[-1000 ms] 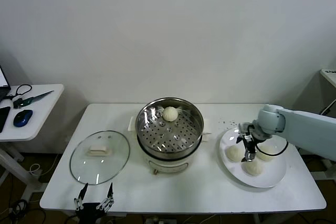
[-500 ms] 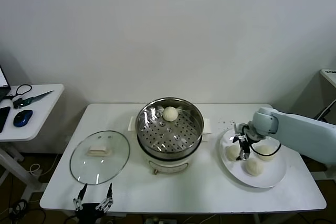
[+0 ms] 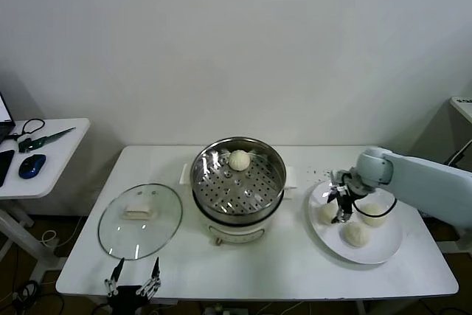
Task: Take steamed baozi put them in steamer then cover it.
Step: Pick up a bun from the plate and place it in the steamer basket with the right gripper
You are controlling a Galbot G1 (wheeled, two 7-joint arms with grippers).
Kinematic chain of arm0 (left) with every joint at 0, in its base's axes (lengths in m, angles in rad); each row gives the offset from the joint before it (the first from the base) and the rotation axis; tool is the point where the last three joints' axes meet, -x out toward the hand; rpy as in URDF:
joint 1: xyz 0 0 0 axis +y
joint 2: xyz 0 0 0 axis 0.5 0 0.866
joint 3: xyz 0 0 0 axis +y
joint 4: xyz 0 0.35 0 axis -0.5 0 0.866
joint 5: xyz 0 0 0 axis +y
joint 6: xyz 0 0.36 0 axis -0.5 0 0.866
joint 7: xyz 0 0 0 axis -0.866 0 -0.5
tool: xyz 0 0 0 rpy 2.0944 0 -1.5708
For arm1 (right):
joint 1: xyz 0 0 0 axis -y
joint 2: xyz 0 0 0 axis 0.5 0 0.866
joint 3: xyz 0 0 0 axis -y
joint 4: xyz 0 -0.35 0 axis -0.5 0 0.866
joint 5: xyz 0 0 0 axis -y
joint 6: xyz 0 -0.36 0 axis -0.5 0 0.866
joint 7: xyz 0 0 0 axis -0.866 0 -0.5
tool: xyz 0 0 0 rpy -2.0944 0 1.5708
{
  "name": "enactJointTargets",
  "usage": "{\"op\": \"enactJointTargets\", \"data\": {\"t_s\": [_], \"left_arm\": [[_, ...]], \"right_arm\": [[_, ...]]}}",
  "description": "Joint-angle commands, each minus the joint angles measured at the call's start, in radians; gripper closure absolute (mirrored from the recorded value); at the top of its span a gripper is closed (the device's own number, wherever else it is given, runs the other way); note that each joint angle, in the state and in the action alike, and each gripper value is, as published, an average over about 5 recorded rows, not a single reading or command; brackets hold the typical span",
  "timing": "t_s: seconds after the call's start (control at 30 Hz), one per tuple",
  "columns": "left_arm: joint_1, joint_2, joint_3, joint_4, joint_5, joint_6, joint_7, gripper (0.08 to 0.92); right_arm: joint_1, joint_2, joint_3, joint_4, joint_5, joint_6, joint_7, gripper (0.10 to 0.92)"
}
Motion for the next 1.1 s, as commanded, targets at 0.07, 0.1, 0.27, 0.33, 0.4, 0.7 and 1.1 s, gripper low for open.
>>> {"op": "enactJointTargets", "data": {"t_s": [0.07,0.1,0.27,0.33,0.4,0.7,1.1], "left_arm": [[-0.005,0.0,0.002,-0.004,-0.001,0.002,0.001,0.177],[-0.005,0.0,0.002,-0.006,-0.002,0.002,0.001,0.177],[-0.004,0.004,0.006,-0.015,-0.003,0.004,0.003,0.177],[-0.003,0.007,0.008,-0.019,-0.004,0.006,0.003,0.177],[-0.003,0.01,0.01,-0.023,-0.004,0.007,0.004,0.177],[-0.008,0.014,0.013,-0.042,-0.016,0.018,0.006,0.177],[-0.001,0.015,-0.007,-0.056,-0.037,0.024,0.006,0.177]], "right_arm": [[0.496,0.042,-0.312,0.068,0.194,0.049,-0.104,0.338],[0.555,0.06,-0.343,0.077,0.219,0.054,-0.118,0.338],[0.787,0.168,-0.392,0.121,0.372,0.051,-0.156,0.338],[0.821,0.21,-0.375,0.146,0.439,0.027,-0.143,0.338],[0.829,0.254,-0.345,0.179,0.5,-0.008,-0.11,0.338],[0.596,0.48,-0.199,0.201,0.614,-0.171,0.082,0.338],[0.318,0.699,-0.158,-0.053,0.496,-0.2,0.135,0.338]]}}
